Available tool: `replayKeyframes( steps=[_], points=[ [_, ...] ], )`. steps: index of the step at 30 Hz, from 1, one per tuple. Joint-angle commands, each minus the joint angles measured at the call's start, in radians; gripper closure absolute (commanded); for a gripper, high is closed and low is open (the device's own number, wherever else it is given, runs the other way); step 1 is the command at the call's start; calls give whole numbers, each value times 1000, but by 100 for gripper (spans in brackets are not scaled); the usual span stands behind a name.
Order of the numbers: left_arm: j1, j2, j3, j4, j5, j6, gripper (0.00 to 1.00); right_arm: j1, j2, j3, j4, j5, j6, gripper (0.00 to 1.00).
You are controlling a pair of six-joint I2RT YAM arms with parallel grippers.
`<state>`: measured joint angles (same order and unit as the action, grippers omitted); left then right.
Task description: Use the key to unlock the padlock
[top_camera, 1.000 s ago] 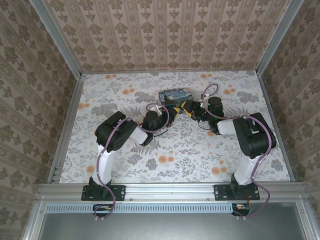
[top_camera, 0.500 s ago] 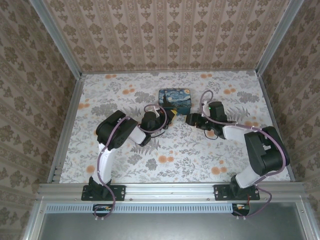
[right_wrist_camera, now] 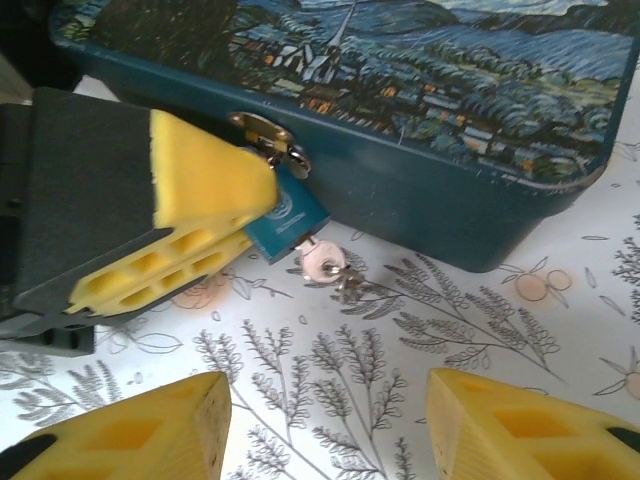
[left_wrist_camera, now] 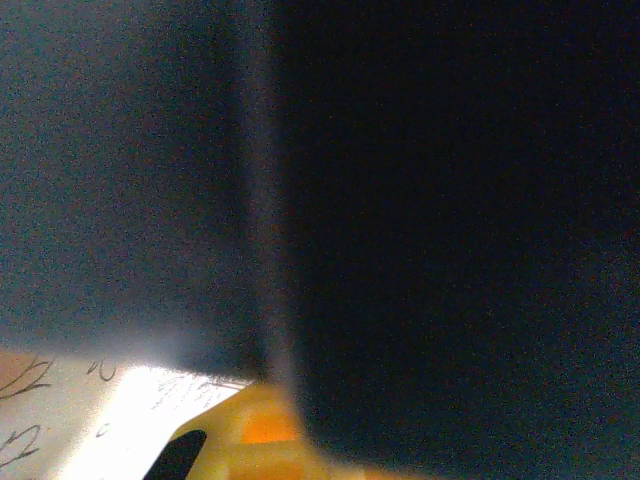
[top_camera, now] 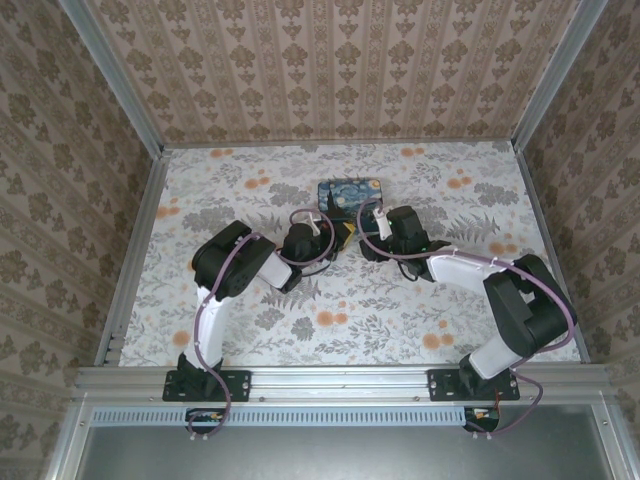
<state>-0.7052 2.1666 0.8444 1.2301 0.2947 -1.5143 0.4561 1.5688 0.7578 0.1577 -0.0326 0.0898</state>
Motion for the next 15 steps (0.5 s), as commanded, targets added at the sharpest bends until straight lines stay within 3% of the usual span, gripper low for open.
replayKeyframes(
  steps=[1, 15],
  points=[
    [6, -29, -5, 22, 42, 5, 100, 17, 32, 31, 5, 58, -68, 47],
    [36, -54, -28, 29, 102, -19, 100, 59, 132, 95, -25, 107, -101, 49]
  ],
)
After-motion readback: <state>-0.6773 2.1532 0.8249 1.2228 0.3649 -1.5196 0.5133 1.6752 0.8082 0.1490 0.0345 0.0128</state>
